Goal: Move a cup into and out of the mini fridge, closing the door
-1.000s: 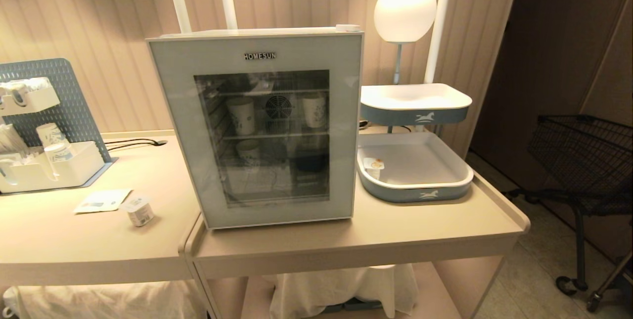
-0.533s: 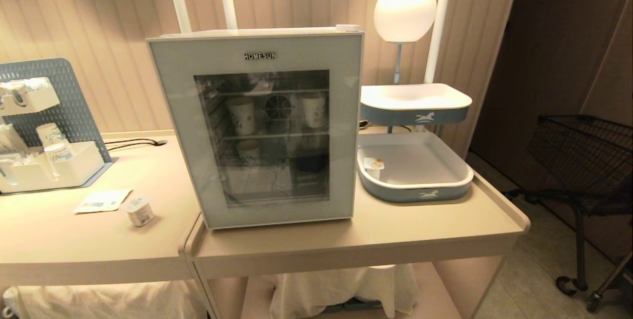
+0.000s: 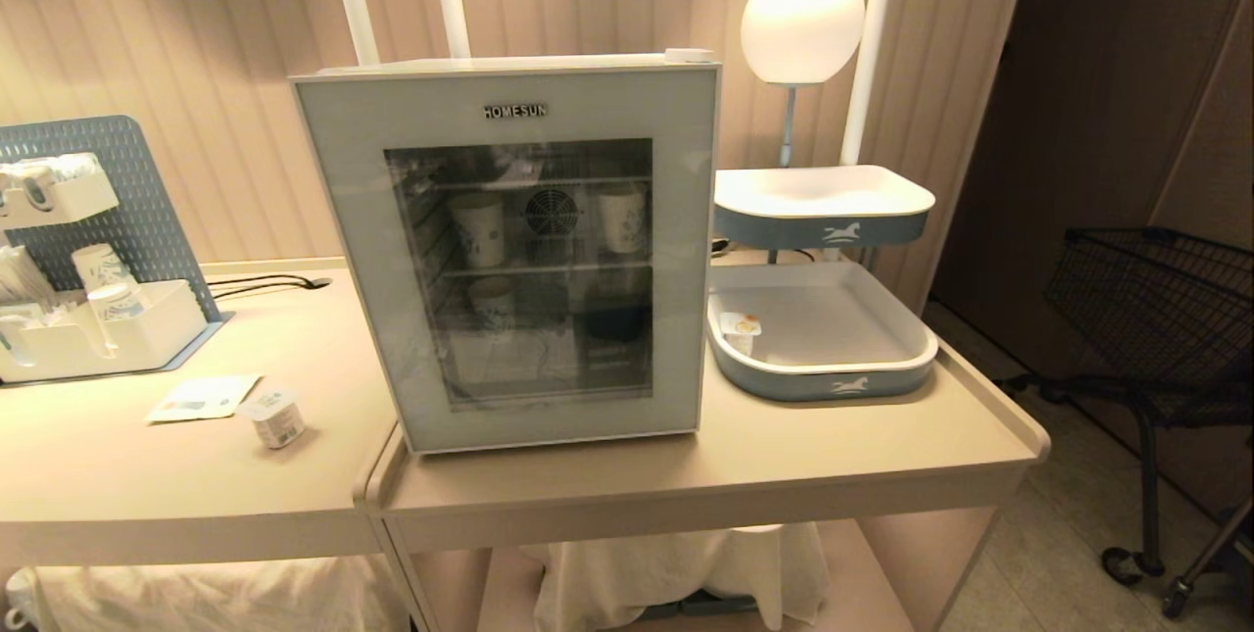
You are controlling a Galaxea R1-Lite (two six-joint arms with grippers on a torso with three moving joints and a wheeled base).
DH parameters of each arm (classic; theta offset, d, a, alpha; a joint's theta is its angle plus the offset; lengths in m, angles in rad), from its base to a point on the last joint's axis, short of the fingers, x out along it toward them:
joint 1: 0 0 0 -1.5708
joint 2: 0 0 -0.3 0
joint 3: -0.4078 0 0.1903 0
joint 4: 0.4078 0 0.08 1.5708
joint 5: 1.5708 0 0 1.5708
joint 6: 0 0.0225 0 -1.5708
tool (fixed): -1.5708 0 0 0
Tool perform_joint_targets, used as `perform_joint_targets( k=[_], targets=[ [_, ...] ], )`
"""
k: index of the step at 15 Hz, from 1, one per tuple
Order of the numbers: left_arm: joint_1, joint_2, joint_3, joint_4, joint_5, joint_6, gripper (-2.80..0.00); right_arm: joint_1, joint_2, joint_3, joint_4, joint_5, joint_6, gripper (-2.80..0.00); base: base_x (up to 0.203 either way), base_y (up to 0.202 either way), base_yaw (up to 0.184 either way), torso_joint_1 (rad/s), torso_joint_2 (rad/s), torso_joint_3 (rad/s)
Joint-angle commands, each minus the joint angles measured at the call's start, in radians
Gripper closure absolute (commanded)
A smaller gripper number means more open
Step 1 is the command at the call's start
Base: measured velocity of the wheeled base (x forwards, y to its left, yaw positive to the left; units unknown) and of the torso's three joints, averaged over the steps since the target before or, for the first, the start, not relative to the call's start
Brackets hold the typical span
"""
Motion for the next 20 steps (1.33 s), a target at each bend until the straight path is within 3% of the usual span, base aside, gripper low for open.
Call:
perform_joint_targets(
  k=[1,20],
  targets=[
    [0.000,0.000,0.000,-0.001,0.000,-0.001,0.00,0.000,0.001,0.000,-0.001,-0.001,0.000,0.00,0.000,0.000,0.000,0.000,0.00,0.000],
    [0.000,0.000,0.000,-0.001,0.000,0.010,0.00,0.000,0.001,0.012,-0.045,0.001,0.002,0.00,0.000,0.000,0.000,0.000,0.00,0.000]
  ],
)
